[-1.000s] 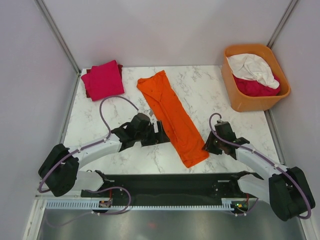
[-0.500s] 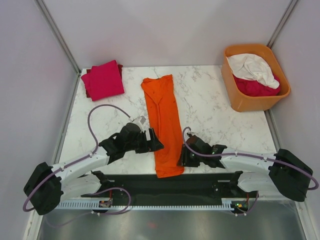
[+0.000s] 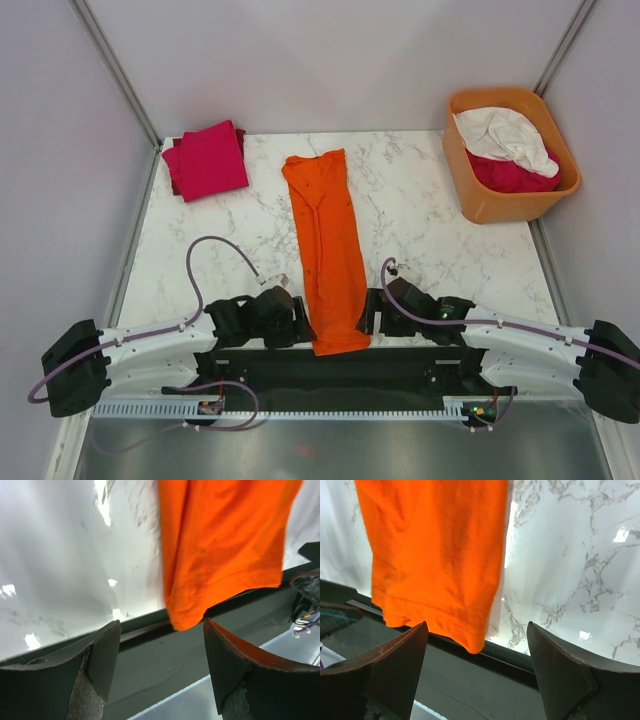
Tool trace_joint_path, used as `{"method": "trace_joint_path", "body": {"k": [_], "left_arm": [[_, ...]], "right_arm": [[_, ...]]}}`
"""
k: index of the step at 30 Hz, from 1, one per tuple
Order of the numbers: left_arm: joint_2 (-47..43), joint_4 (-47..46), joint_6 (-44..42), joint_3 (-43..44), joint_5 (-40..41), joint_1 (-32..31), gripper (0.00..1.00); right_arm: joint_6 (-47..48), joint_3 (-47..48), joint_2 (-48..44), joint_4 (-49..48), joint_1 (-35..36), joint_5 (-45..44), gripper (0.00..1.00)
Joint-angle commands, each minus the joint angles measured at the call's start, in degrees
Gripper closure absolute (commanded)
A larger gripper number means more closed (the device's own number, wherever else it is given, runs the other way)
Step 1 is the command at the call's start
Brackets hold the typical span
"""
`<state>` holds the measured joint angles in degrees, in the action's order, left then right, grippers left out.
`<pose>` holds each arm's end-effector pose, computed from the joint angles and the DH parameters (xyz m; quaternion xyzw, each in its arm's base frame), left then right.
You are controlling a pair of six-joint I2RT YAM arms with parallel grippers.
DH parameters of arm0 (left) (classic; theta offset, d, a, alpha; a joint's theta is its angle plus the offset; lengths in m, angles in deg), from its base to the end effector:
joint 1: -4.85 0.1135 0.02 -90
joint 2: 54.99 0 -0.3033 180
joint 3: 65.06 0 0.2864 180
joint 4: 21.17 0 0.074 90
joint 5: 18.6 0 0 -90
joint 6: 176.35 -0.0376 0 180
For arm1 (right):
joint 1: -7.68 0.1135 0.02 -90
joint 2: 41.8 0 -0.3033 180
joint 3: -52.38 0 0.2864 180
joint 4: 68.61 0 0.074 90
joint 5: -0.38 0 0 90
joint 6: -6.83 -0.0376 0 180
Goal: Fold and stack the t-shirts
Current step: Fold the tshirt
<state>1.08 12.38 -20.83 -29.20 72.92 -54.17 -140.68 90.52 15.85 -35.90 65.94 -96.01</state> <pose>0.0963 -0.1585 0.1762 -0.0580 0.9486 -0.2694 0.1559 0.1066 0.1644 0.1861 0.0119 0.9448 0.2458 0.2165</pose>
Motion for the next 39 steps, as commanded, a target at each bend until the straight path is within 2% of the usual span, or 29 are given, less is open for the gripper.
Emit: {"method": "trace_joint_path", "body": {"k": [1, 7, 13, 23, 32, 36, 38, 39], "left_arm": [[1.7, 3.8, 11.6, -0.2, 6.5, -5.6, 0.25], [8.6, 3.8, 15.1, 3.4, 10.6, -7.3, 0.19], [10.3, 3.5, 15.0, 6.6, 13.2, -8.4, 0.19], [1.8, 3.8, 14.9, 5.4, 13.0, -10.6, 0.18], [13.2, -0.4, 15.6, 6.5, 13.5, -10.6, 0.15], [14.1, -2.8, 15.9, 5.9, 14.8, -10.6, 0.2], [14.4, -4.0, 16.0, 5.5, 15.1, -10.6, 0.26], [14.5, -4.1, 16.0, 5.5, 15.0, -10.6, 0.45]], "right_arm": [[-1.4, -1.6, -0.8, 0.8, 0.5, -1.0, 0.13], [-1.5, -3.5, 1.1, -4.0, 0.7, 1.9, 0.27], [-1.9, -4.2, 2.7, -6.3, 2.1, 2.5, 0.29], [-1.4, -4.4, 3.6, -6.7, 2.2, 1.8, 0.29], [-1.3, -5.0, 5.8, -9.1, 2.2, 2.9, 0.3], [-1.5, -5.7, 5.6, -9.7, 2.2, 3.1, 0.32], [-1.7, -6.0, 5.5, -10.0, 2.2, 3.3, 0.32], [-1.8, -6.1, 5.4, -10.1, 2.2, 3.3, 0.33]]}}
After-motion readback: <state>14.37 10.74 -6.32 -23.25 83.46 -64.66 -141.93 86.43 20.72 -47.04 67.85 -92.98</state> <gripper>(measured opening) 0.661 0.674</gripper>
